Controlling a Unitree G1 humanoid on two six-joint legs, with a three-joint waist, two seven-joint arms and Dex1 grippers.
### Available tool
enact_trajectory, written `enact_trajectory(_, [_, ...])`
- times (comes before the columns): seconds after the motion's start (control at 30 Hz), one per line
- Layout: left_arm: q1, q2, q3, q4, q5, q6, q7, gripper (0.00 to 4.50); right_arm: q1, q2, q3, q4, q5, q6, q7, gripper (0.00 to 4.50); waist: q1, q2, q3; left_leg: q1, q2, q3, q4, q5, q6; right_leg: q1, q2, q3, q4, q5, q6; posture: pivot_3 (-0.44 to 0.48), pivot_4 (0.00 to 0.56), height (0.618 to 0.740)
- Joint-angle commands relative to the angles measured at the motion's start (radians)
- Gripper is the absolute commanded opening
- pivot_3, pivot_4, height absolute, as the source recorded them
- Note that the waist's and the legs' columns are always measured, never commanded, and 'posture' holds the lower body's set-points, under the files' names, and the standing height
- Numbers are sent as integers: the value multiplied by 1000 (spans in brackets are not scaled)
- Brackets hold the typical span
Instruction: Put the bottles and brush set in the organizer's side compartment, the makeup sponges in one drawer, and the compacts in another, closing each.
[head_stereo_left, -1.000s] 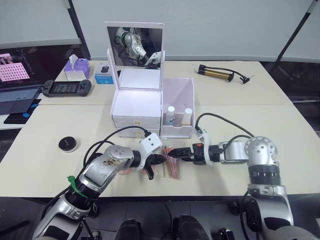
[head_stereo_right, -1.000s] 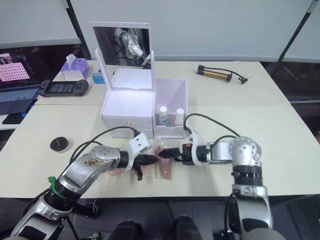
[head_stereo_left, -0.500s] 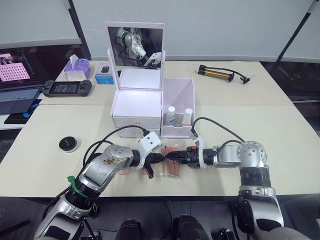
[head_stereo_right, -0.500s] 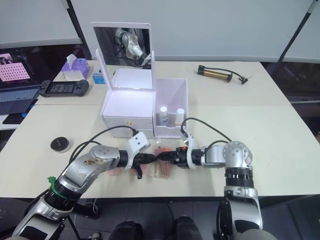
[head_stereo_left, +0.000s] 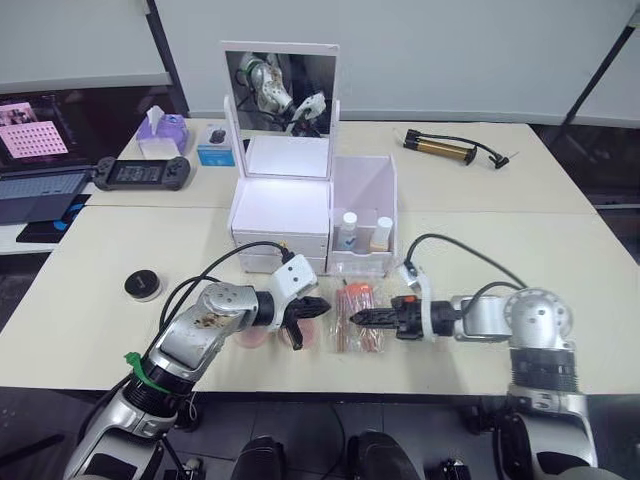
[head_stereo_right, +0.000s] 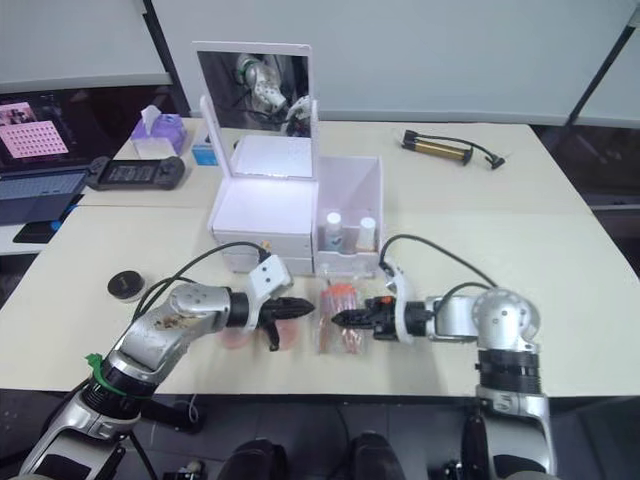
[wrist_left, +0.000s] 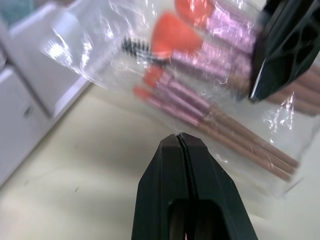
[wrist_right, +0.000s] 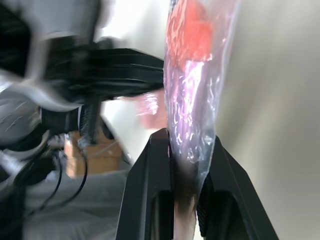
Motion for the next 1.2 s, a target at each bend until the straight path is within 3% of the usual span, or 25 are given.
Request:
enact_trajectory(0.03, [24,40,118,-49,-77,-35,-56,0,-31,-59,-44,-175,53,-67,67,184,-2,0,0,0,0,-1,0,0,0,0,1,0,0,0,1,0,150,689])
enact_trajectory(0.17, [38,77,195,-67,-125,-34,-84,0,-75,-93,-54,-323,-53,-375,204,184,2,1,1,0,-1,-8,0,0,0,0,0,-1,-1,-4,7,0,150,689])
enact_trajectory(0.3, [49,105,270,-100,-184,-11,-96,0,-172,-130,36,-230,-270,-634,287,184,4,1,1,1,-1,-9,0,0,0,1,-1,-2,-2,-4,9,0,150,689])
enact_trajectory(0.43, [65,101,450,-135,-386,99,-64,0,-354,-161,161,81,-516,-964,487,184,3,1,2,0,-1,-9,1,0,0,0,-1,-2,-2,-4,8,0,150,689])
enact_trajectory(0.53, [76,110,514,-156,-463,142,-46,0,-455,-128,197,286,-599,-1120,581,184,1,1,3,1,-1,-9,1,0,0,0,0,-2,-2,0,1,0,150,689])
enact_trajectory(0.7, [79,120,621,-204,-581,189,26,0,-635,-47,273,823,-834,-1600,711,184,-1,1,3,2,-1,-7,0,0,1,1,0,-1,-1,1,-1,0,150,689])
enact_trajectory(0.87, [98,153,640,-298,-656,232,94,0,-760,42,261,1236,-946,-1893,713,184,1,1,5,3,-1,0,1,1,0,1,-1,-1,-1,1,-1,0,150,689])
enact_trajectory(1.07, [123,176,649,-345,-689,235,160,0,-778,95,243,1405,-1027,-1991,657,184,0,2,5,3,0,1,1,2,-4,1,-1,-1,0,2,-2,0,150,689])
enact_trajectory(1.2, [137,192,652,-359,-705,234,185,0,-772,106,227,1438,-1064,-1999,614,1528,-1,2,6,4,0,2,1,3,-5,1,-1,-1,2,2,-2,0,150,689])
